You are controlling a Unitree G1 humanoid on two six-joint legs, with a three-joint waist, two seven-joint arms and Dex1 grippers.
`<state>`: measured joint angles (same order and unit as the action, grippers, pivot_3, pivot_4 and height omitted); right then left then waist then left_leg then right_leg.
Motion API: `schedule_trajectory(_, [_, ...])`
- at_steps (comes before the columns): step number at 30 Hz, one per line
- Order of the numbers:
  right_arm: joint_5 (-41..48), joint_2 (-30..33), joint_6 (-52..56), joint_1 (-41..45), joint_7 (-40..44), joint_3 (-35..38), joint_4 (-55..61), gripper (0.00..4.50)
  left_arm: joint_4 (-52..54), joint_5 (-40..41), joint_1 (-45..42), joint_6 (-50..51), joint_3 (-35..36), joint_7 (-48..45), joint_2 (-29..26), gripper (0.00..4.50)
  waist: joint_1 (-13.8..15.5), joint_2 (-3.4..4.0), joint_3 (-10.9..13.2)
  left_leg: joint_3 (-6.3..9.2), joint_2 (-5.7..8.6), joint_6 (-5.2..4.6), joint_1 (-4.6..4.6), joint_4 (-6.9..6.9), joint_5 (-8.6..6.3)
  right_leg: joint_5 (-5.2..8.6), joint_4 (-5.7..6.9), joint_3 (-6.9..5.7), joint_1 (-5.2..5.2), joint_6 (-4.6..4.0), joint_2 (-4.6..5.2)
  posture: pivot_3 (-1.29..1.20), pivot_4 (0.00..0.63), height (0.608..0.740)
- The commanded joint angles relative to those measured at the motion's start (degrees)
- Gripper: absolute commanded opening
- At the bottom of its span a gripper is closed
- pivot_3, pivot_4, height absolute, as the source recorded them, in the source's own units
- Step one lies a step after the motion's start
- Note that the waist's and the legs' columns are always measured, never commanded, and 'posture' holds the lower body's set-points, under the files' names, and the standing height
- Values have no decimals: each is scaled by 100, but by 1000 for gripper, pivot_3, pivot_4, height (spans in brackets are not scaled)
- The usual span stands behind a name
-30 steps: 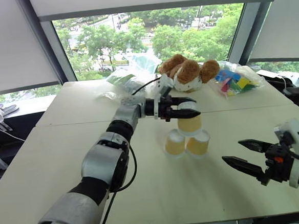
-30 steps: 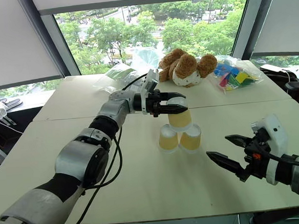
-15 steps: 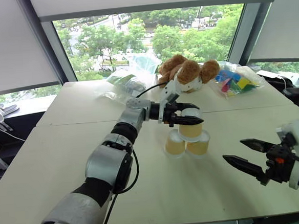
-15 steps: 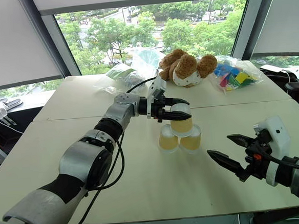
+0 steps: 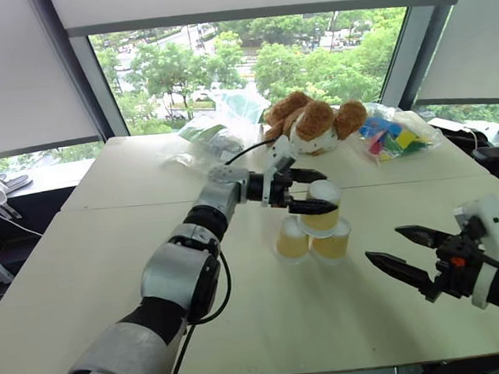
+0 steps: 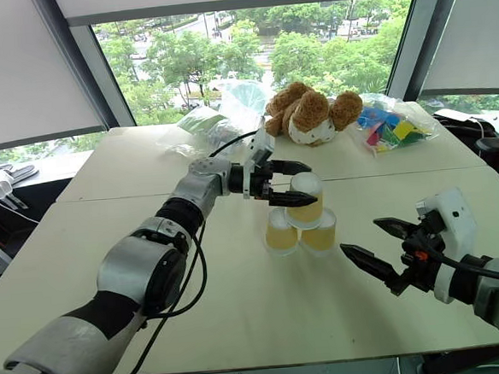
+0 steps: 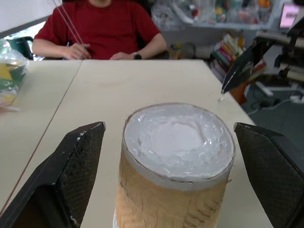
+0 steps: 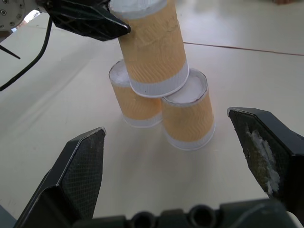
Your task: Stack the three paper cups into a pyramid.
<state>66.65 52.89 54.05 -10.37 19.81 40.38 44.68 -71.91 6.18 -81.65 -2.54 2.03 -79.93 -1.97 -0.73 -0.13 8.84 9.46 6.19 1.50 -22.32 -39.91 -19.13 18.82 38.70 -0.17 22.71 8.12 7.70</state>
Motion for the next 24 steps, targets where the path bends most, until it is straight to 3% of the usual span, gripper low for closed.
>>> schedule_trajectory(1, [135,70,-86,133,-71,-62,33,4500,162,323,-399,126,333,-151,-181,4464,0,0,0,1,0,-1,0,-1,0,0,1,0,0,0,0,0,150,740])
schedule_trajectory(6, [136,68,-95,229,-102,-161,10,4500,303,748,-759,588,771,-334,-654,4464,-6,0,0,5,0,-3,-1,-4,-2,0,4,0,0,0,0,0,150,740])
schedule_trajectory(11, [-20,-221,-270,-11,-105,198,-152,4500,791,741,-55,987,938,104,-1907,4464,-83,9,-5,0,-3,-4,9,-3,-2,0,34,2,17,0,0,0,150,740])
schedule_trajectory(15, [-1006,-316,-722,-624,447,276,-564,4500,2080,536,1635,1456,754,590,-2756,4464,-63,22,-13,3,-1,-8,34,6,-5,0,53,9,12,0,2,0,150,740])
schedule_trajectory(18, [-1238,-391,-988,-774,851,195,-822,4500,4251,739,3490,2360,760,897,-3214,4464,-70,19,-11,9,1,-8,31,7,-6,0,50,18,16,0,2,0,150,740])
schedule_trajectory(21, [-1386,-435,-1077,-750,1091,-55,-970,4500,6418,1190,5121,3523,891,1301,-3374,4464,-10,19,-11,24,3,-7,7,-2,-7,-1,47,28,28,-1,4,0,150,740])
schedule_trajectory(24, [-1487,-499,-1104,-683,1159,-180,-990,4500,7379,1429,5782,4059,965,1668,-3419,4464,66,18,-12,41,13,-5,-5,-14,-6,-1,34,36,18,-3,8,0,150,740])
